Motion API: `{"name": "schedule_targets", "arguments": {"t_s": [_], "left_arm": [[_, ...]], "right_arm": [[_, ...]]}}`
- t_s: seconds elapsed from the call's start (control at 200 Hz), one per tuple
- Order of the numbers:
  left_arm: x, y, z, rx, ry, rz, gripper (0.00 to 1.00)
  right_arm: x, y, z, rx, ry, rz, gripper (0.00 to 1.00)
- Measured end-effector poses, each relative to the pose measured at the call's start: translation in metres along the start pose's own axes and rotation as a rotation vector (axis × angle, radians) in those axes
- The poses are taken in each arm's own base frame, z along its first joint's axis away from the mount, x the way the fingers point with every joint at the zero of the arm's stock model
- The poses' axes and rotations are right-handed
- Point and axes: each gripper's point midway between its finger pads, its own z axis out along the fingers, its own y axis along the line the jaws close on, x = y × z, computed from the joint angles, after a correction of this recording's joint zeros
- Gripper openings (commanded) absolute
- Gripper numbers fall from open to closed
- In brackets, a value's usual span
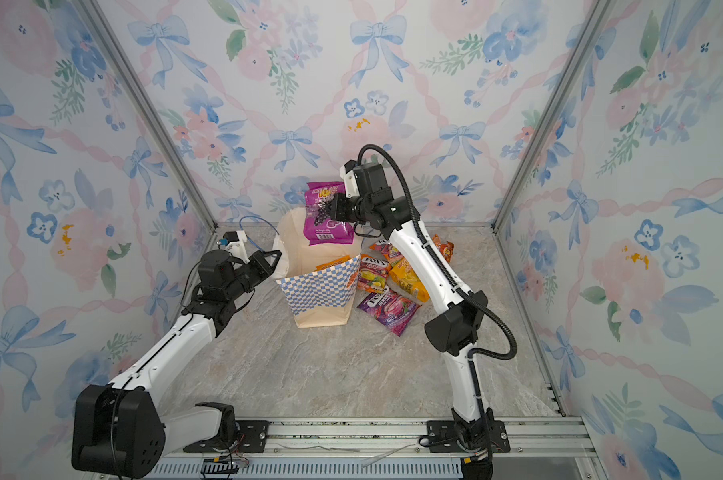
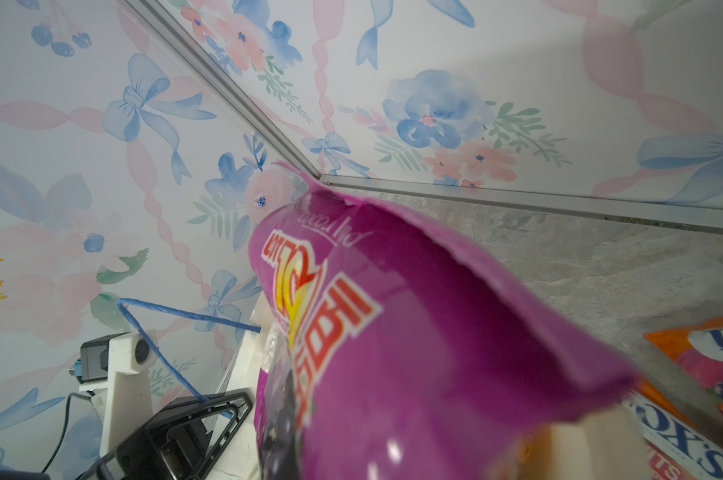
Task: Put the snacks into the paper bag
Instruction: 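Lower the purple grape bag into the paper bag and open the right gripper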
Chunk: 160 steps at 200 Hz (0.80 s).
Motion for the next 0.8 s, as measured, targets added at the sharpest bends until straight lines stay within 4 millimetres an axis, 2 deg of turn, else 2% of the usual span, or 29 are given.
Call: {"name": "schedule_targets", "arguments": {"t_s": [0.27,0.6,0.69,0.8], "left_arm": [[-0.001,0.0,0.002,0.001,0.001,-0.01,0.0],[-0.001,-0.001,0.002,0.005,-0.001,-0.021,0.0],[-0.001,-0.001,0.002,0.005,-0.001,-0.021,0.0],[-0.001,-0.001,0.002,0.005,-0.003,-0.024,0.0]], "right_arm": [[0.022,0.011,0.014,-0.025,0.057,-0.024,0.0],[0.095,0.003,0.039,0.017,0.244,-0.027,0.0],[0.108,-0.001,0.041,0.028,0.277,-0.016,0.0],[0.115,-0.002,0.037,0.04,0.297,0.0,0.0]]}}
